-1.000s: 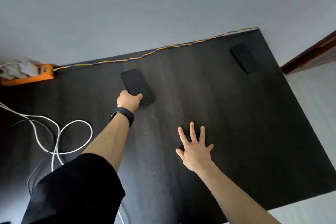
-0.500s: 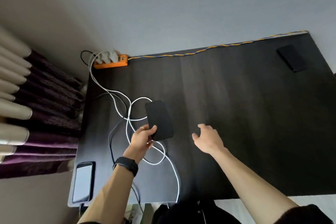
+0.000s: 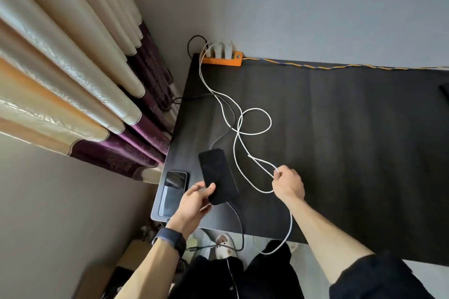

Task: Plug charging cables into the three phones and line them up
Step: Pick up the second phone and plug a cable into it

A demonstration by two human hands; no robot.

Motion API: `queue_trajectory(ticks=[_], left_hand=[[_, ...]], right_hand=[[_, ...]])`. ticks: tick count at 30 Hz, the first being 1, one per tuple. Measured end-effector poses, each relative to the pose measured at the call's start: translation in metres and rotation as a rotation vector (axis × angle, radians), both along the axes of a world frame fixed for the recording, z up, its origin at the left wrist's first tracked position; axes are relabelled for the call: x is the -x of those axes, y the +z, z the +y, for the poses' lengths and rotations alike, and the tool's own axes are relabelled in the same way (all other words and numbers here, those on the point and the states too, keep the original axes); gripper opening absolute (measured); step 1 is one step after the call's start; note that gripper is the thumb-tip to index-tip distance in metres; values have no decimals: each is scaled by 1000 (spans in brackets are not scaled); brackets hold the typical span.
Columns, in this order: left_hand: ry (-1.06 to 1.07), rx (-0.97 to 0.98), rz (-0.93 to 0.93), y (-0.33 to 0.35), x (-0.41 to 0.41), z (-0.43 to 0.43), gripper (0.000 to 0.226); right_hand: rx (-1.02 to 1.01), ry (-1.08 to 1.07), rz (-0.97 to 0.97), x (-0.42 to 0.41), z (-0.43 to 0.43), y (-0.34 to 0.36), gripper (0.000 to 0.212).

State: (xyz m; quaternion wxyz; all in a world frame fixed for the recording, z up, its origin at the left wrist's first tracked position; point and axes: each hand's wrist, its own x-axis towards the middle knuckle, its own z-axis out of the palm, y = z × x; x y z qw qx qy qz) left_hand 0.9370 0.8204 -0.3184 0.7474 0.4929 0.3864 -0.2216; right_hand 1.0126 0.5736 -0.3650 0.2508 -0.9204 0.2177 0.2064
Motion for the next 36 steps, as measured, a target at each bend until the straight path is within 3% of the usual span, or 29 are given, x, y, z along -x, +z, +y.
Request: queue_trajectory(ticks=[5,9,15,19,22,26,30,36], left_hand=[[20,63,14,1,13,17,14],[14,159,1,9,2,15,9],[22,251,28,23,-14,-3,16],[58,310,51,37,-17,-20,14],[128,342,60,42,-16,-26,25],[170,358,80,46,-12,-26,22],[189,366,91,47,-7,-19,20],[153,322,78,44,-3,-10,27]], right_hand=[[-366,-183,-195,8,5,43,15],[-400,-210,-335,24,0,93,35],[-535,-82,-337,59,1,124,23],[-501,21,-313,80,16,128,32],[-575,35,-291,90,23,120,24],[-585,22,-294,95,24,115,26],[-508,-15,-386,97,24,116,14],[-513,-58,-368,98,26,114,24]])
